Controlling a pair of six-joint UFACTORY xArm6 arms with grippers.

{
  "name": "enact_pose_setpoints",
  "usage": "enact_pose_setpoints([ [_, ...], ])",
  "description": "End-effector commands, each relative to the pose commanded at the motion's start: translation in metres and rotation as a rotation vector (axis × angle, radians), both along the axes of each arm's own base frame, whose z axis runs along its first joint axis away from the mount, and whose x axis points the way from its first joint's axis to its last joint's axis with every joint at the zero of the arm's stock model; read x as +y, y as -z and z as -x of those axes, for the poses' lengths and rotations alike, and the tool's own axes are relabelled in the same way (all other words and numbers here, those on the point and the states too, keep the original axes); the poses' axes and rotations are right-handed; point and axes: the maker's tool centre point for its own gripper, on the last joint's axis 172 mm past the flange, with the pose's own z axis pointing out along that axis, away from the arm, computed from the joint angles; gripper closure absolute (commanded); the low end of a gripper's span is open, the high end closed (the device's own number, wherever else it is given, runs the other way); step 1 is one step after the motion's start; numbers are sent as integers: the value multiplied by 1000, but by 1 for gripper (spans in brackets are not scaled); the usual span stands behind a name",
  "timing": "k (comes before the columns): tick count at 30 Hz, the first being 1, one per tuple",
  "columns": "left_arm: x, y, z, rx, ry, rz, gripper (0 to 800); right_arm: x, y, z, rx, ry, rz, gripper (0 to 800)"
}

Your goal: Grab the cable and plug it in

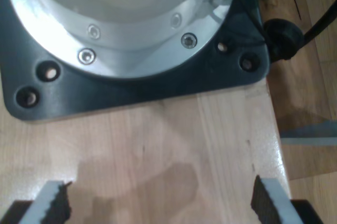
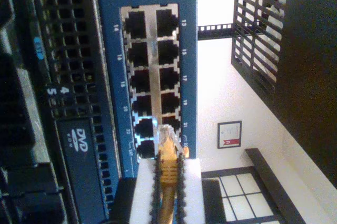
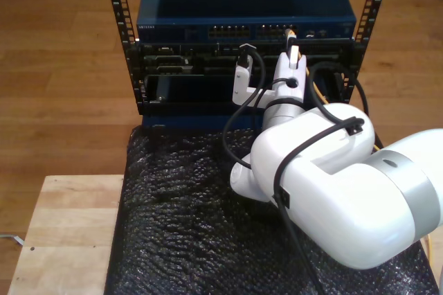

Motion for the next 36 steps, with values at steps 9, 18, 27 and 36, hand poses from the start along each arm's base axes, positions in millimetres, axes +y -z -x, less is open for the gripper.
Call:
enact_pose_setpoints([
  [9,0,0,0,0,-2,0,0,2,3,4,7,8,-6,800],
  [18,0,0,0,0,-2,0,0,2,1,3,2,8,-8,800],
  [27,0,0,0,0,-2,0,0,-2,0,2,-1,14,-11,800],
  [36,0,0,0,0,0,0,0,-5,0,1,-2,18,-7,800],
])
